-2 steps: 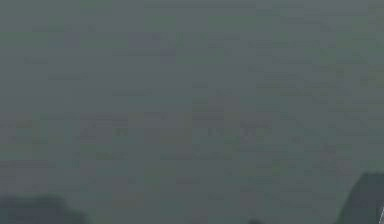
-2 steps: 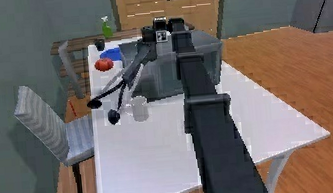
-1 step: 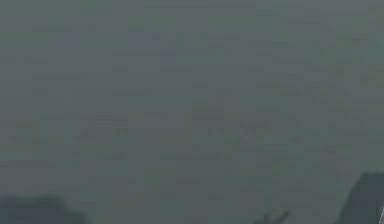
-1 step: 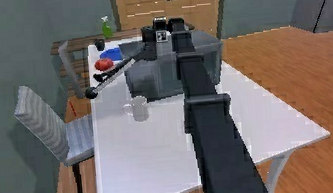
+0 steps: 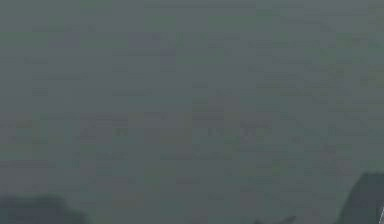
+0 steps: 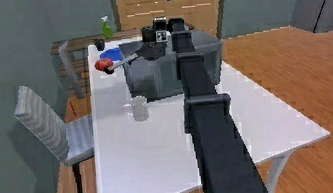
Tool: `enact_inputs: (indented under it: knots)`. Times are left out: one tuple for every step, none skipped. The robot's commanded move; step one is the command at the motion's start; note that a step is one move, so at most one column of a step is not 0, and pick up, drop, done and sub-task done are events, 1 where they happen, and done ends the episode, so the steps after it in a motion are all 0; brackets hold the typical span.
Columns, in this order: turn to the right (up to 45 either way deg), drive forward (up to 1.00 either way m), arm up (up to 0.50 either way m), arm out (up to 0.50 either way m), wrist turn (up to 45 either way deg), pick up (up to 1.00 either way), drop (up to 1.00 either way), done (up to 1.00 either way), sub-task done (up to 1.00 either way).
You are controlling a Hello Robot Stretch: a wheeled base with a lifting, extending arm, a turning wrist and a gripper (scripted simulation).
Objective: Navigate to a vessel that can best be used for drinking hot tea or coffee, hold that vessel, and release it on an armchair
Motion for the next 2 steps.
enact_inputs:
  knots:
    - [0.0, 0.00, 0.00, 0.00, 3.0, 0.00, 0.00, 0.00, 0.00]
    - [0.0, 0.00, -0.30, 0.00, 0.0, 0.00, 0.00, 0.00, 0.00]
